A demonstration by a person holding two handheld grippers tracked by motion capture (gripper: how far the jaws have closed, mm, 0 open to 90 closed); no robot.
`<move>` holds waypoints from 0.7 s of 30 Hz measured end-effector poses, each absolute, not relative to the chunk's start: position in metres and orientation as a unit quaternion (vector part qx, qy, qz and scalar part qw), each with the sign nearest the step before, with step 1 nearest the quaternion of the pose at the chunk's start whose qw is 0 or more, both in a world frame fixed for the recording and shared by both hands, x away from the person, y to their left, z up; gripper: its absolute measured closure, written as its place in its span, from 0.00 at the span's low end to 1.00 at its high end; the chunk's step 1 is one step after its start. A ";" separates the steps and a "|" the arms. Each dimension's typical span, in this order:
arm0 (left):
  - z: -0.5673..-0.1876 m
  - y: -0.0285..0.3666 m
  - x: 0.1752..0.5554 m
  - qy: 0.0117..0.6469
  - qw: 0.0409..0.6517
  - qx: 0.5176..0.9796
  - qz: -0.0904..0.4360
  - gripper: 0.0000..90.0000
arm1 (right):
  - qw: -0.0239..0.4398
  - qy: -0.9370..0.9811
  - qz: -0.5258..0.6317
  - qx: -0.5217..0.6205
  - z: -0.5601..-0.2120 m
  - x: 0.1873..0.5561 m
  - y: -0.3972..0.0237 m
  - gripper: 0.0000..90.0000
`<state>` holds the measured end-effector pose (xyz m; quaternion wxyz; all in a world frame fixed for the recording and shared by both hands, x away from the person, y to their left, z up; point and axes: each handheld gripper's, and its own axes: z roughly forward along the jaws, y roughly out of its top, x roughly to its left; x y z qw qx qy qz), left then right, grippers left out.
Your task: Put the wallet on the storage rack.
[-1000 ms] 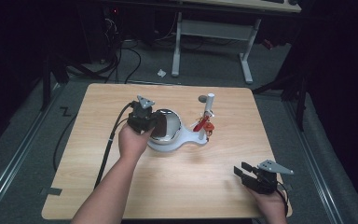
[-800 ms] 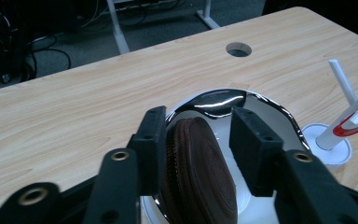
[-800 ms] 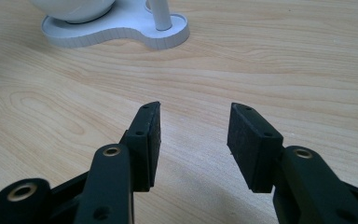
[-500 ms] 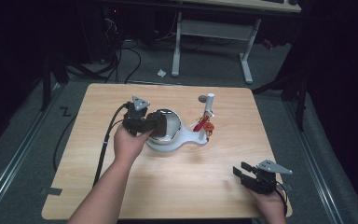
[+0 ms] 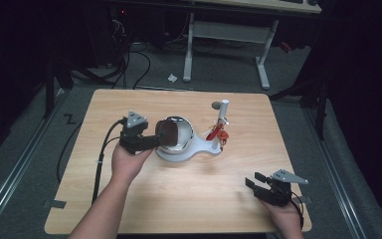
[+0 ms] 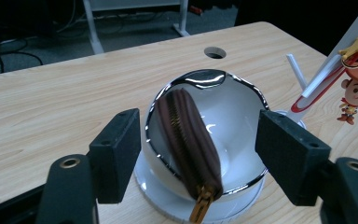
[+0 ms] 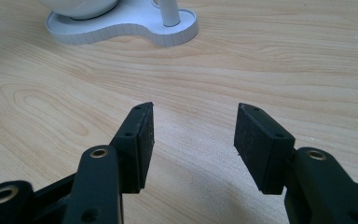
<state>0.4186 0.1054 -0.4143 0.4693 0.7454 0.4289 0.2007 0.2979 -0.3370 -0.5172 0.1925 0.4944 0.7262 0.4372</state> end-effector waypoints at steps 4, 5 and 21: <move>-0.421 0.116 0.409 0.426 0.472 0.746 0.197 0.30 | 0.187 0.729 0.436 0.494 -0.518 0.297 -0.338 0.53; -0.424 0.119 0.408 0.425 0.471 0.748 0.195 0.29 | 0.189 0.731 0.435 0.491 -0.518 0.297 -0.337 0.53; -0.475 0.150 0.371 0.432 0.458 0.760 0.159 0.26 | 0.201 0.731 0.433 0.487 -0.514 0.290 -0.333 0.60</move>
